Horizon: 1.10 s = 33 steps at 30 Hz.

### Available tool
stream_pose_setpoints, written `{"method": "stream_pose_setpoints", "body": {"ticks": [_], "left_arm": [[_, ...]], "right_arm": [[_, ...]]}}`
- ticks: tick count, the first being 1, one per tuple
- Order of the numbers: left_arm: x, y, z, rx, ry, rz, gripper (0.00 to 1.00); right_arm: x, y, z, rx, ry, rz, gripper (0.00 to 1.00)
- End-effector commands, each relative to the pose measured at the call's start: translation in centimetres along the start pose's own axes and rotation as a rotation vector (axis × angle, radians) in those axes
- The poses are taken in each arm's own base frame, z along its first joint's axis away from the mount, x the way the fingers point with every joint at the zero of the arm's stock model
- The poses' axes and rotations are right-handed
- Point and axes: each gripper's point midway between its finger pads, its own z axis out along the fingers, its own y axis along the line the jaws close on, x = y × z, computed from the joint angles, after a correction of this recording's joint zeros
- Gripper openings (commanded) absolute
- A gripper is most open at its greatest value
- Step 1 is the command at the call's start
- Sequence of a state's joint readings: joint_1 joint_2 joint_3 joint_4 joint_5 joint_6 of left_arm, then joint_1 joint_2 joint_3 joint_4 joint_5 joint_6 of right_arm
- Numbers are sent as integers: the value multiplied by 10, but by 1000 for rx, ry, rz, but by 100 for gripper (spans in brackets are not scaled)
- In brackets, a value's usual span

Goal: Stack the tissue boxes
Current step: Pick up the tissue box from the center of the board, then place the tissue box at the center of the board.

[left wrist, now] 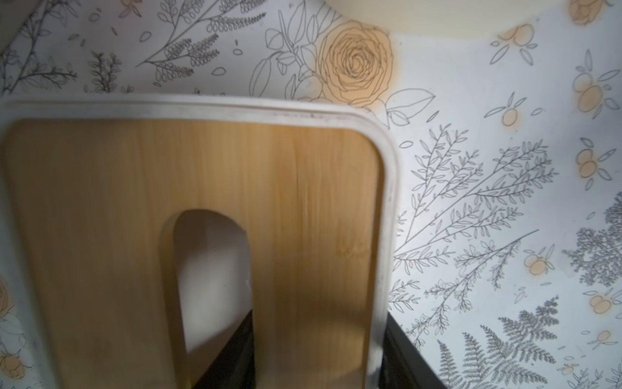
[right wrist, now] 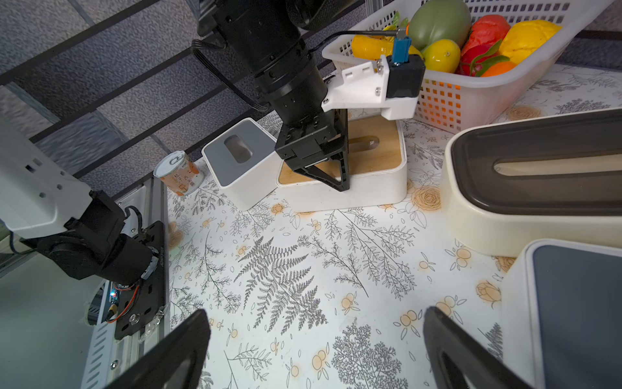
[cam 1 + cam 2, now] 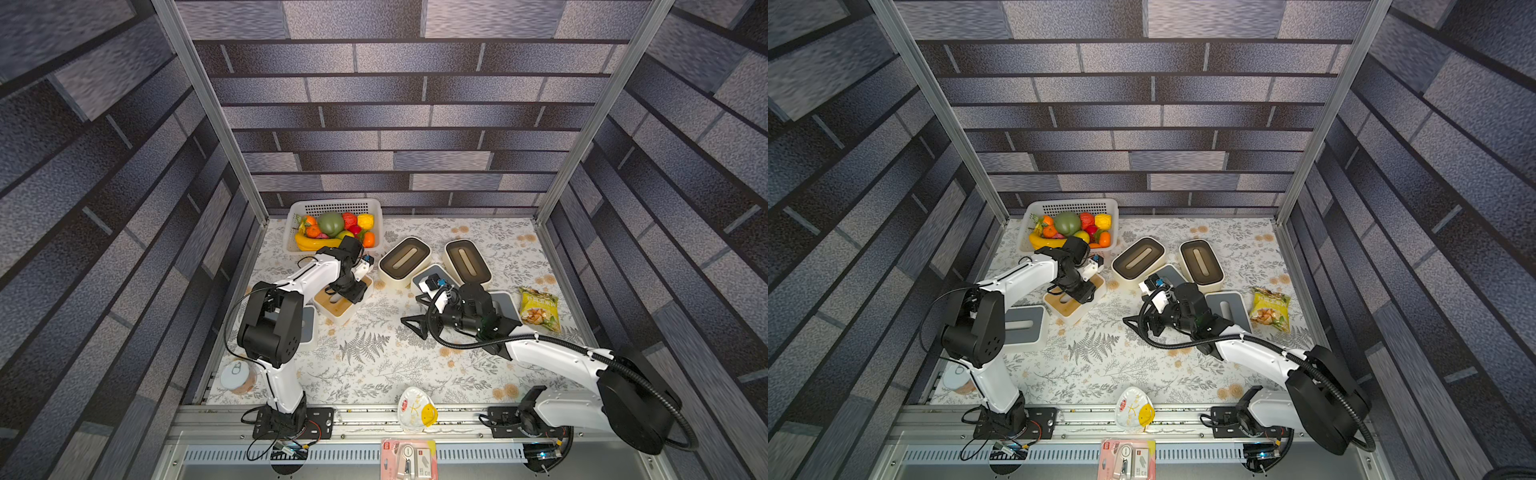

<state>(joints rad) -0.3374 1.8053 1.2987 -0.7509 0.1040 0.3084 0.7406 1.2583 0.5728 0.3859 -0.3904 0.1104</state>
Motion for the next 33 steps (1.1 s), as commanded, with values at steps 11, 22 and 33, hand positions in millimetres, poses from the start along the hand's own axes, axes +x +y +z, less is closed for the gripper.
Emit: {"method": "stream_pose_setpoints", "body": {"ticks": [11,22,33], "left_arm": [[-26,-20,-75,-9,-182,39,41],[-20,-67,-123,-6,-307,170,42],[0,-146,-149,142,-374,433,42]], "right_arm": [[-2,-9,-6,82,-14,-56,100],[-3,-19,-77,308,-83,309,100],[68,0,-130,307,-27,483,100]]}}
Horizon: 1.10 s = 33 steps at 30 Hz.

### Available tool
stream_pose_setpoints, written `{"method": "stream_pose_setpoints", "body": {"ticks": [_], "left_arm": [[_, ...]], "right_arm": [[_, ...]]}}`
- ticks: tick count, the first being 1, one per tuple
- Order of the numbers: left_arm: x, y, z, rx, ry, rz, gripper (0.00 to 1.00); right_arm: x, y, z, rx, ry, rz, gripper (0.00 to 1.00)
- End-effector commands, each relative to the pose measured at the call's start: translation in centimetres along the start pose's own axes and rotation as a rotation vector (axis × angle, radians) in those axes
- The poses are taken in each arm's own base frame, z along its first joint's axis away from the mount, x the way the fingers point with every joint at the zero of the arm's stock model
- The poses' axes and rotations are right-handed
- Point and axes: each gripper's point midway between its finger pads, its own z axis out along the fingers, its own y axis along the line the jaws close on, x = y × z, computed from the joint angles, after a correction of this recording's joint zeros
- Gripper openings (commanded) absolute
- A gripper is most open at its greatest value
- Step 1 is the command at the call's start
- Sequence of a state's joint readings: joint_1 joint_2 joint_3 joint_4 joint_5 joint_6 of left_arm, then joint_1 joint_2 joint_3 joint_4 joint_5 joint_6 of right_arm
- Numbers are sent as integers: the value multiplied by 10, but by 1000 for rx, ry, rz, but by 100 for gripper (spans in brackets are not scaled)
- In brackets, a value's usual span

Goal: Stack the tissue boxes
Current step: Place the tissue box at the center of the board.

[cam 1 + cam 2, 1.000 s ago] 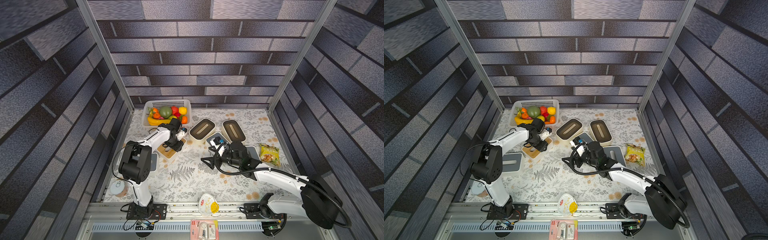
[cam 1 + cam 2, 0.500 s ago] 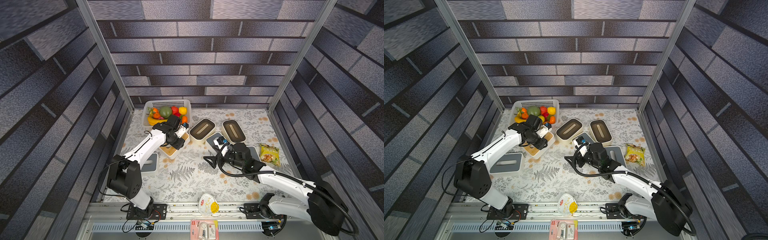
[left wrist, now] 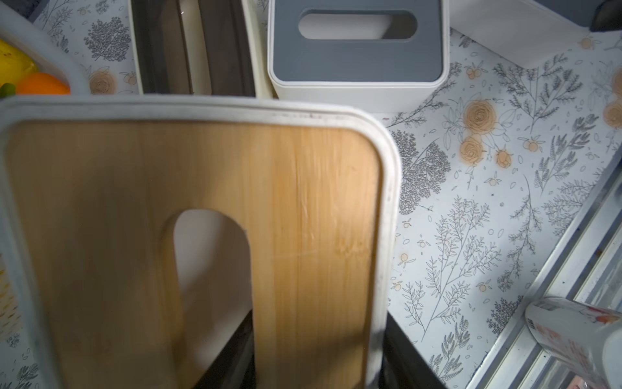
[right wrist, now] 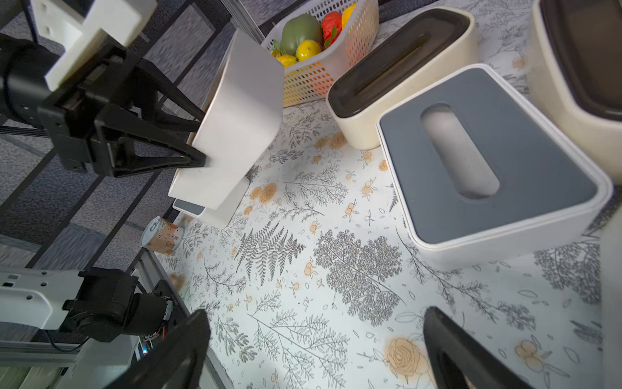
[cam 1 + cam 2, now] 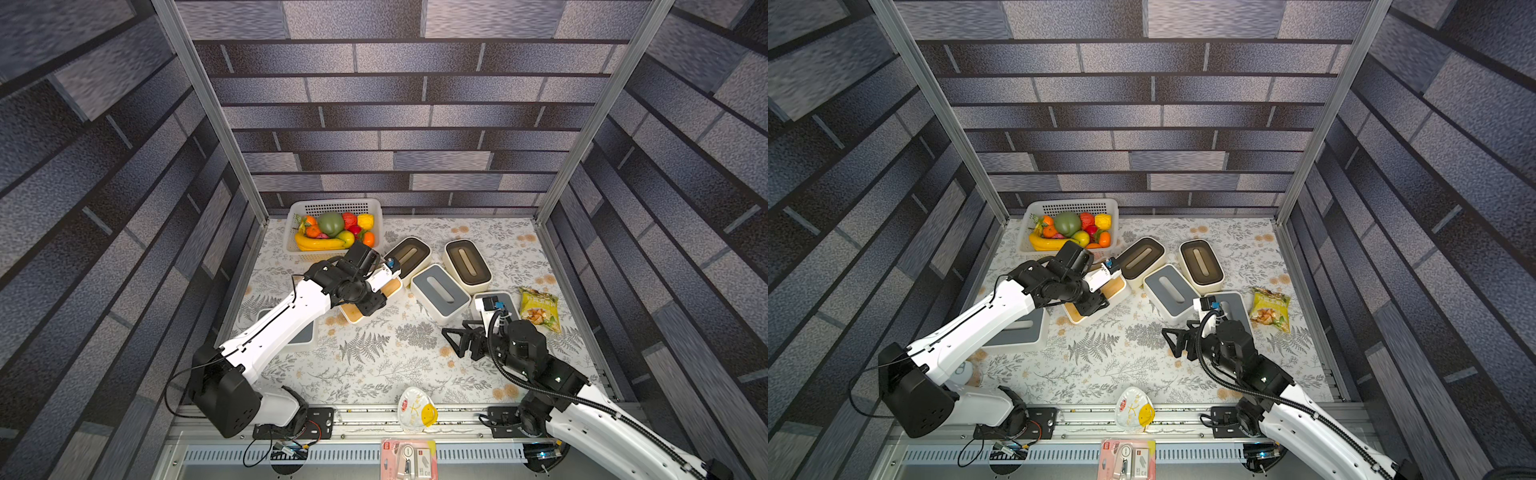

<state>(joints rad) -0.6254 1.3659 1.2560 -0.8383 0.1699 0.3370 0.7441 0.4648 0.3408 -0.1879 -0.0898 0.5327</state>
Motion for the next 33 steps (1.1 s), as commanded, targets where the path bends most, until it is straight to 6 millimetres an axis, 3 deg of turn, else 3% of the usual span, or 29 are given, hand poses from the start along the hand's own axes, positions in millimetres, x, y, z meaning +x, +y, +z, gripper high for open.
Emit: {"method": "stream_pose_setpoints", "body": {"ticks": [1,6,14,23,33], "left_arm": [[-7,-32,-21,97,-86,110,42],[-5,-59,-27,169,-114,184,42],[6,-82,-12,208,-34,264,42],[13,-105,-5,234,7,338,42],[12,-113,-10,272,-15,349,43]], "right_arm": [[20,-6,-16,28,73,46,100],[23,3,-29,-13,92,30,100],[33,1,-41,-23,95,15,100],[36,0,-55,-36,57,22,100],[34,1,-59,-51,38,20,100]]}}
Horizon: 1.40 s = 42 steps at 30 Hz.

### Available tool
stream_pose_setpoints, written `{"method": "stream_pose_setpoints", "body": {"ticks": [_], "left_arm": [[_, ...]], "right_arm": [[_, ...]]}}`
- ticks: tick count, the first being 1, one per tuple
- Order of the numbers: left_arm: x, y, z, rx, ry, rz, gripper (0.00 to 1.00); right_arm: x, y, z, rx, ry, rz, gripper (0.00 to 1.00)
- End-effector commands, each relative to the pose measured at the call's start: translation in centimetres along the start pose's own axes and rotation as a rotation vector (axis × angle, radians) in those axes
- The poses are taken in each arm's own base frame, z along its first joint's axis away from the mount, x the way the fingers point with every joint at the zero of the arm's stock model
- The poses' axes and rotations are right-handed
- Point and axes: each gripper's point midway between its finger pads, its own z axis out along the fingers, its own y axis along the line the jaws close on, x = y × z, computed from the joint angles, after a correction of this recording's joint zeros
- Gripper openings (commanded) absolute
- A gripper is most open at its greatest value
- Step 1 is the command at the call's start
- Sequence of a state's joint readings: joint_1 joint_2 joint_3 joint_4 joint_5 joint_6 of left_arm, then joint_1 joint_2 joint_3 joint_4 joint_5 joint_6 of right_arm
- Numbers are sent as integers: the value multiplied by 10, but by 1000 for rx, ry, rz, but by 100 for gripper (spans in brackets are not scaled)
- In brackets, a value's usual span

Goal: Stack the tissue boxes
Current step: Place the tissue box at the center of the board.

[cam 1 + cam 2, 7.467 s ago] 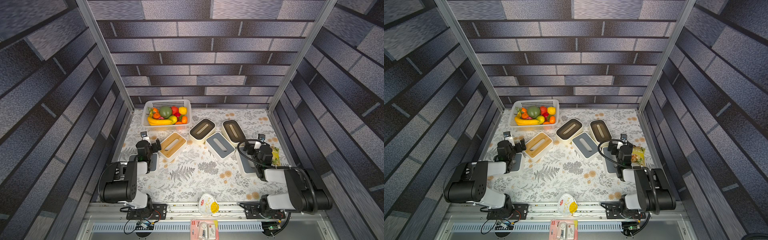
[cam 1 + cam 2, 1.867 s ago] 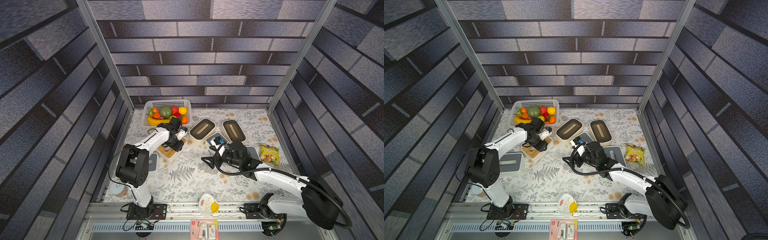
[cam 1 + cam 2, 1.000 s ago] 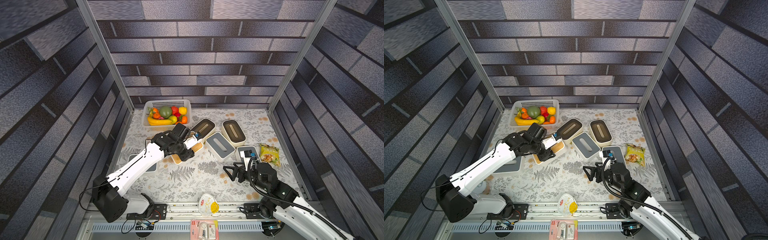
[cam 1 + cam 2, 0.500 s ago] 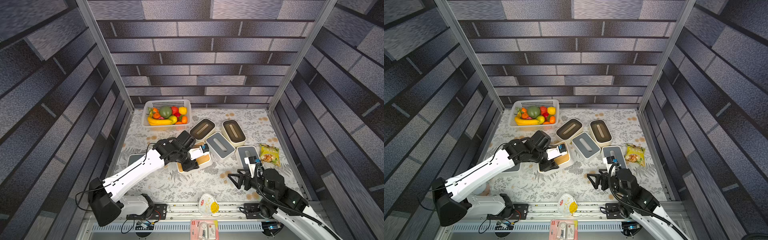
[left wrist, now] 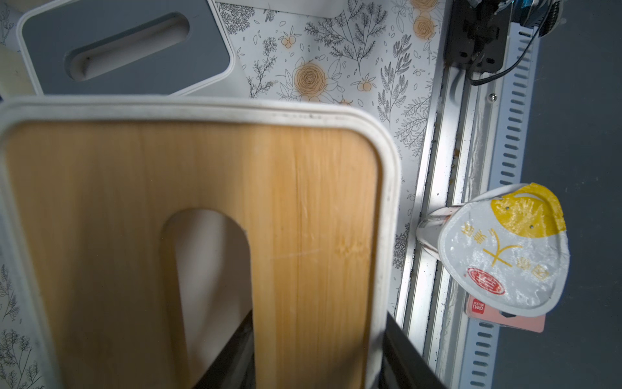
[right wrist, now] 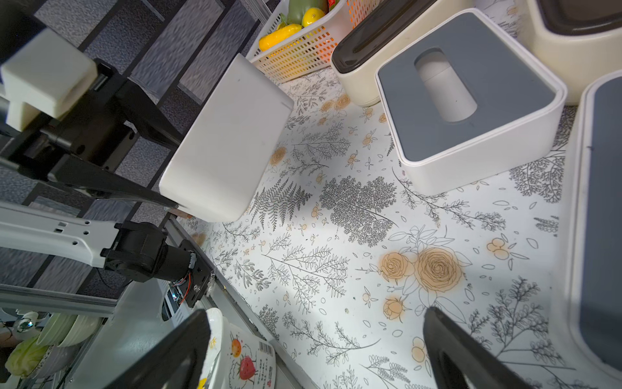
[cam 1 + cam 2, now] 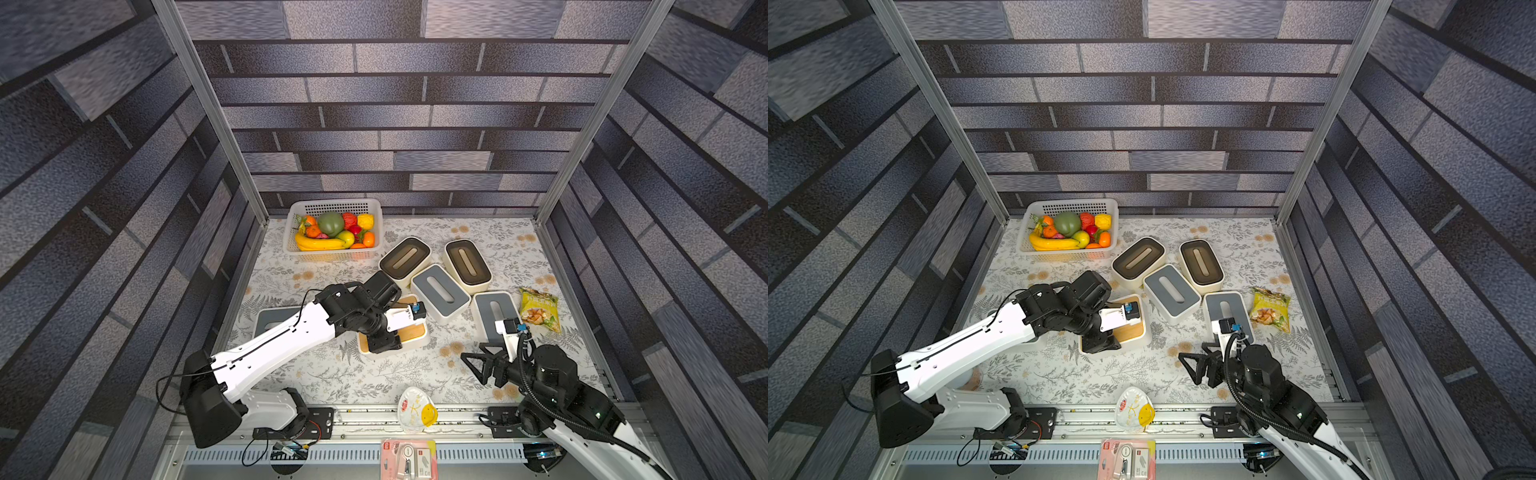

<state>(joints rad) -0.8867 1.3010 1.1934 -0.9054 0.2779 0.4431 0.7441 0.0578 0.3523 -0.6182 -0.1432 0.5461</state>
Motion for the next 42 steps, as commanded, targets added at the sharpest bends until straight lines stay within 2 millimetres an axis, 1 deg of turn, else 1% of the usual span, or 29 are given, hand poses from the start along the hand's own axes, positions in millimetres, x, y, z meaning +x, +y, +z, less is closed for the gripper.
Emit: {"method": "stream_pose_setpoints", "body": {"ticks": [1,9,25,33,37,40,42], "left_arm": [[-5,-4,-3,9,-26,39,43],[-2,-9,2,32,-9,50,44],[1,-16,14,61,20,68,44],[6,-22,27,87,62,83,44],[9,-24,33,66,96,102,44],[11,-30,36,60,117,127,44],[10,-29,37,50,129,118,44]], "right_arm": [[1,3,-4,-11,1,7,100],[1,2,-3,-9,3,3,100],[0,11,-6,-60,-9,-13,100],[2,10,-4,-61,-2,-15,100],[1,12,-5,-65,-4,-17,100],[1,13,-5,-69,-1,-21,100],[0,13,-5,-67,-3,-22,100]]}}
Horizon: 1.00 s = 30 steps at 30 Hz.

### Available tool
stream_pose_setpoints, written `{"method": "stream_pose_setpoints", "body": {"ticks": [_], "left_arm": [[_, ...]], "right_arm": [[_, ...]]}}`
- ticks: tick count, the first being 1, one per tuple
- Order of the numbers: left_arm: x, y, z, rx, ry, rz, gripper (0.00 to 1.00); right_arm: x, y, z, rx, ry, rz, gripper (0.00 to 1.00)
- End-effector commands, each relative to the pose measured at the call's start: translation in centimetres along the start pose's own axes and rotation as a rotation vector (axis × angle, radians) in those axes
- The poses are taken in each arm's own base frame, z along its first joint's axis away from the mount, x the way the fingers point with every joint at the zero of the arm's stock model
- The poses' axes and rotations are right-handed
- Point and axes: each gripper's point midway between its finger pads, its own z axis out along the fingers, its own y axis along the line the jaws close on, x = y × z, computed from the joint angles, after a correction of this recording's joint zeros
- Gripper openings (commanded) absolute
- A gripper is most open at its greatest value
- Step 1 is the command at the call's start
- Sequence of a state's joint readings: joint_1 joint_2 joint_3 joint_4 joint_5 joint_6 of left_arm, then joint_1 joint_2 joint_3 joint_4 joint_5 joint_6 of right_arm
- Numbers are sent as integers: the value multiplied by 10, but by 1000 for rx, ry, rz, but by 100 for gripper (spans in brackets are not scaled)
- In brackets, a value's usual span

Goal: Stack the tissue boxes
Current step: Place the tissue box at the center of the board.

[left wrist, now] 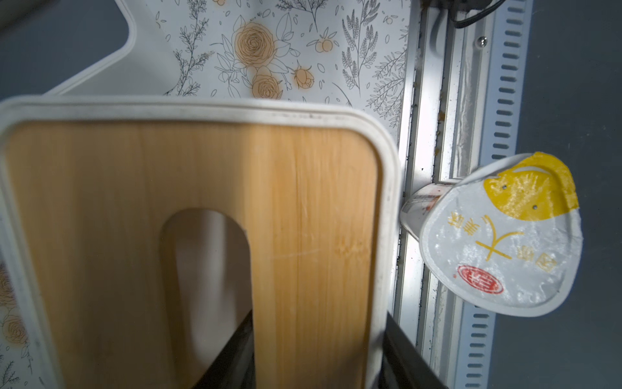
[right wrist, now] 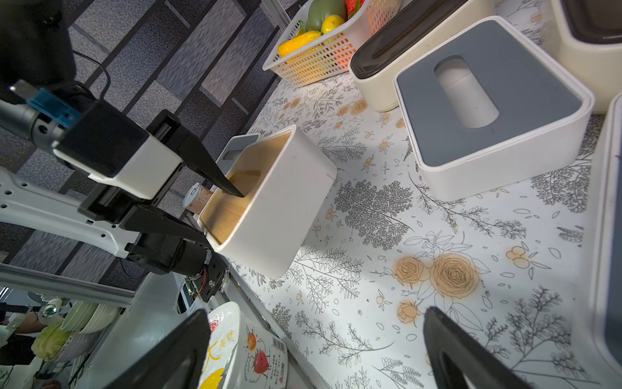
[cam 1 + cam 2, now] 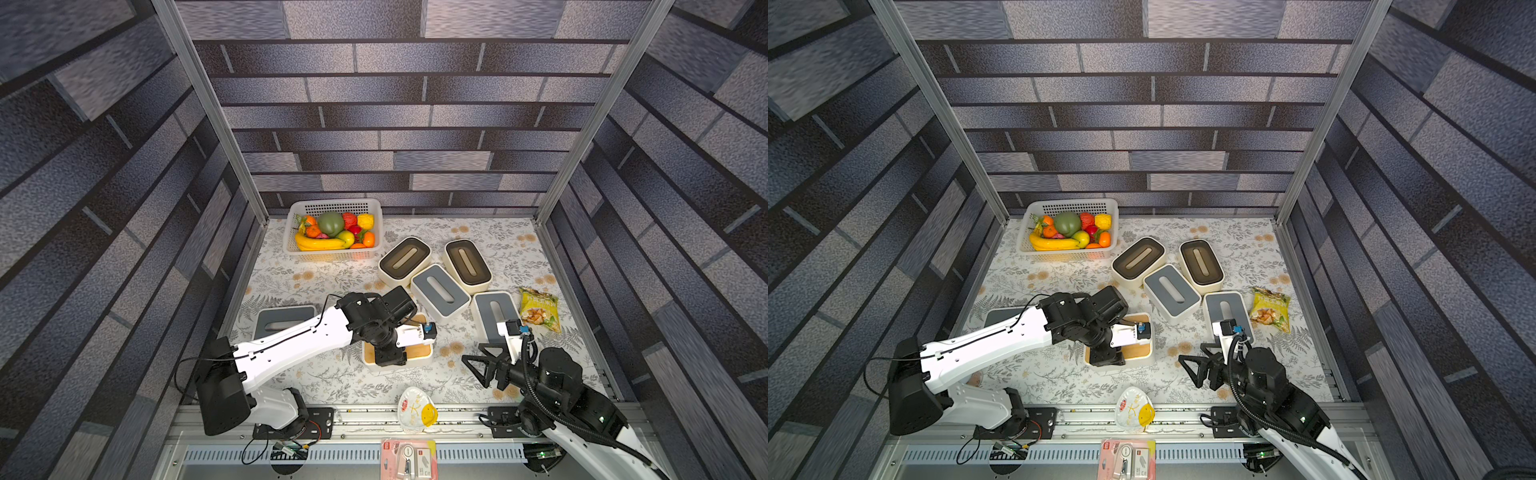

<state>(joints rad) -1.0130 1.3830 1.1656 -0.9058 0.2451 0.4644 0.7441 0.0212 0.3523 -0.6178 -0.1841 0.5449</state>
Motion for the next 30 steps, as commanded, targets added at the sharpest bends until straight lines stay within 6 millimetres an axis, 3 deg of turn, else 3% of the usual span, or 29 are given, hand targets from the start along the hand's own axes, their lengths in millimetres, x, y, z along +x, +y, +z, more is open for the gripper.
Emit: {"method": "stream_pose_setpoints", "body": {"ticks": [1,14,20,30], "left_arm": [[0,3,1,-28,23,8,43],[7,-3,3,-28,-6,-78,44],[20,-4,18,-50,30,-61,44],[23,-5,29,-41,66,-48,46]], "right_arm": [[0,3,-1,-13,4,-13,100],[2,12,-1,-68,11,-32,100],[3,14,0,-79,16,-34,100],[4,13,0,-76,19,-32,100]]}}
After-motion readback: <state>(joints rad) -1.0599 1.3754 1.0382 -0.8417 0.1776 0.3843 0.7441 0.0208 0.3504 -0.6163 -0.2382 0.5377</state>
